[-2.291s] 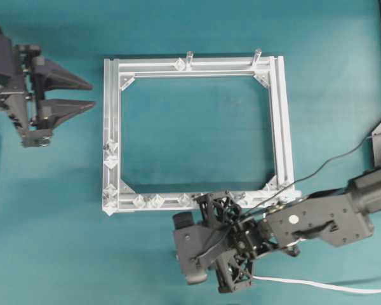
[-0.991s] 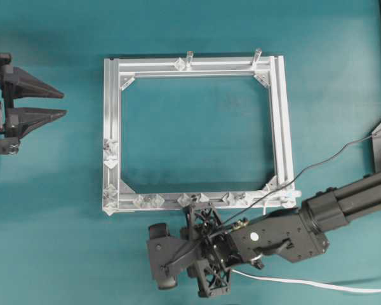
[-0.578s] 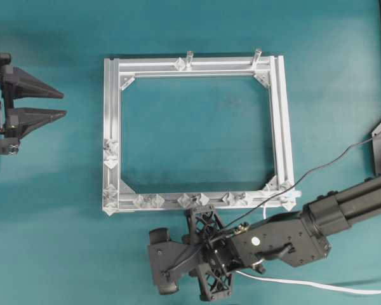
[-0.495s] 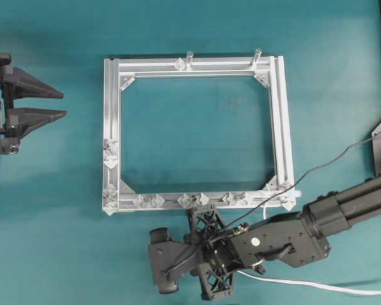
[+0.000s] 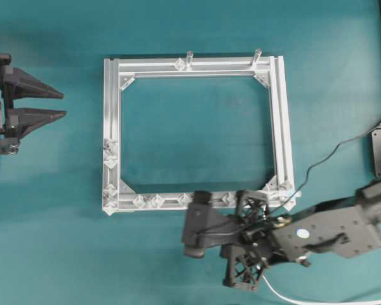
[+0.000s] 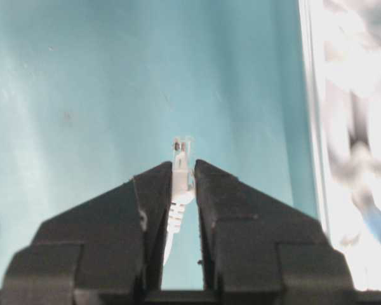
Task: Move the cable alternately left and right between 8 closely spaced pins so it hooks onto each one.
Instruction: 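Grasp the white cable's clear plug with the right gripper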
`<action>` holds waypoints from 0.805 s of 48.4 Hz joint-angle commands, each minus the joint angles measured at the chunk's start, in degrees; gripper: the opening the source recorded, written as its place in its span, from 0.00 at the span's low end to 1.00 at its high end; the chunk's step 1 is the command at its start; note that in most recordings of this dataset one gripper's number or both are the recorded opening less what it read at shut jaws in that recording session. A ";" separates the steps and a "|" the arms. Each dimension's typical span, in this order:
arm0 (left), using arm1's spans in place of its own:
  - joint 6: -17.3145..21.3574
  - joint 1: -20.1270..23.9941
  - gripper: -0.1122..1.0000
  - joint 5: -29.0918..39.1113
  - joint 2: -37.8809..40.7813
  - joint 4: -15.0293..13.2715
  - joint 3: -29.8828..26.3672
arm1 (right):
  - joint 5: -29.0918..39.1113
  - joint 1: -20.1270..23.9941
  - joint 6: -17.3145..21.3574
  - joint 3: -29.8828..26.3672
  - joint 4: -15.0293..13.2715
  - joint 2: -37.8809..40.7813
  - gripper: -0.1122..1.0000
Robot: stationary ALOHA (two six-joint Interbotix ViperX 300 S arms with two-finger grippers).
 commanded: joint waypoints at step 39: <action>-0.09 -0.09 0.57 -0.18 0.18 0.18 -0.70 | 8.53 3.52 45.53 8.17 -10.63 -8.44 0.23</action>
